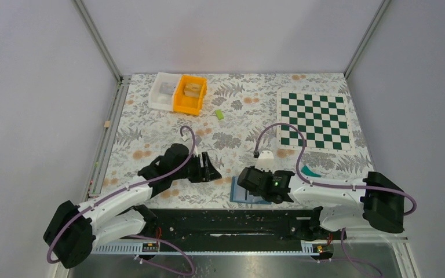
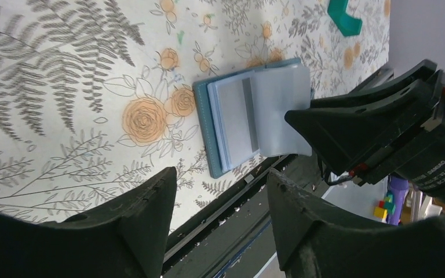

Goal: Take the credit cards out of the card holder
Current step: Remove the credit card from the card holder.

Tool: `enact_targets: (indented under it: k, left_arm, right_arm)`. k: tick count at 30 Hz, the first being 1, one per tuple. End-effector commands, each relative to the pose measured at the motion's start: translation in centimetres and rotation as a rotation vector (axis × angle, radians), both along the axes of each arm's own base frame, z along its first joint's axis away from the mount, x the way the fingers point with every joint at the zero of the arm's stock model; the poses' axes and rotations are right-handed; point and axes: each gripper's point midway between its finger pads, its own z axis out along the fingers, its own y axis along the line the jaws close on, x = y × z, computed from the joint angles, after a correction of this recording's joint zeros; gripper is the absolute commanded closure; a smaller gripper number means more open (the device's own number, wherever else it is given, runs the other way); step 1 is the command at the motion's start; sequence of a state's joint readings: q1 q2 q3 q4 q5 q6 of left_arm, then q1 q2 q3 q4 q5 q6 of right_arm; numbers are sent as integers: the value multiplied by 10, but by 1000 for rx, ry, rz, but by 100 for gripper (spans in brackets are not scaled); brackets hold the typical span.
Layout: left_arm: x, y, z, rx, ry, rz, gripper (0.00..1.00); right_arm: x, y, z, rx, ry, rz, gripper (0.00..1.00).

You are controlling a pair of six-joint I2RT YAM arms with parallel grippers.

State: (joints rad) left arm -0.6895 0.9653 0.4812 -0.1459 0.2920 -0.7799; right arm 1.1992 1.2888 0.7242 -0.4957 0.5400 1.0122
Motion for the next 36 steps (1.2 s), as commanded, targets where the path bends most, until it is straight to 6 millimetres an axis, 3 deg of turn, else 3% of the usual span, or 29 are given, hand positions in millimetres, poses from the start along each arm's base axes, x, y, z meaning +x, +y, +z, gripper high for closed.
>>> enact_targets:
  k: [1, 11, 19, 28, 32, 36]
  left_arm:
    - [3, -29, 20, -70, -55, -68, 42]
    - [-21, -92, 15, -81, -53, -243, 50]
    - [-33, -130, 15, -109, -52, -334, 57]
    - [-50, -169, -6, -173, 17, -417, 70]
    - [-47, -171, -9, -149, 15, -412, 72]
    - [-24, -150, -6, -41, -44, -307, 71]
  right_arm:
    - [2, -19, 6, -6, -41, -65, 66]
    - [-4, -42, 5, 27, -57, -100, 64]
    - [-7, -52, 6, 59, -69, -115, 64]
    - [-12, -41, 35, 245, -90, -76, 64]
    - [-16, -21, 44, 395, -104, -5, 64]
    - [-19, -4, 49, 499, -118, 64, 64]
